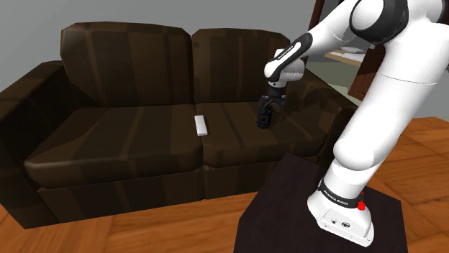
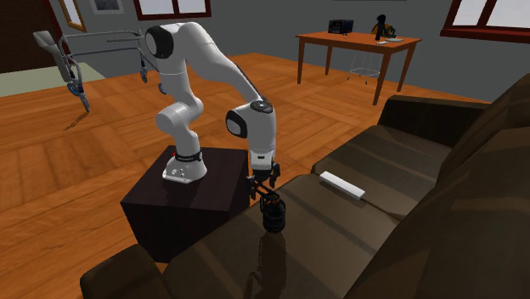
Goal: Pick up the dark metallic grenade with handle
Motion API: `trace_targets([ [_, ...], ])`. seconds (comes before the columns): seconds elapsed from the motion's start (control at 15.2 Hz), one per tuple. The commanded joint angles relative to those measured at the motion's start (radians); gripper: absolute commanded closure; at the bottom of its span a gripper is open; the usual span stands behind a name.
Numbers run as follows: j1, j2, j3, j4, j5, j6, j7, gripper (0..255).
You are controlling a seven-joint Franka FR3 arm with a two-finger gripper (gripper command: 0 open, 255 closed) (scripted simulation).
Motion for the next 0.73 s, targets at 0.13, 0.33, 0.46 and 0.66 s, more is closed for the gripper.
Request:
trace_targets([
  [0.13, -0.001, 0.027, 0.0, -0.013, 0.014, 0.039, -0.011, 0],
  [0.33, -0.001, 0.028, 0.0, -0.013, 0.014, 0.04, -0.011, 255],
  [0.46, -0.001, 0.029, 0.0, -0.012, 0.014, 0.04, -0.011, 255],
  [0.66, -0.001, 0.028, 0.0, -0.012, 0.014, 0.04, -0.011, 255],
])
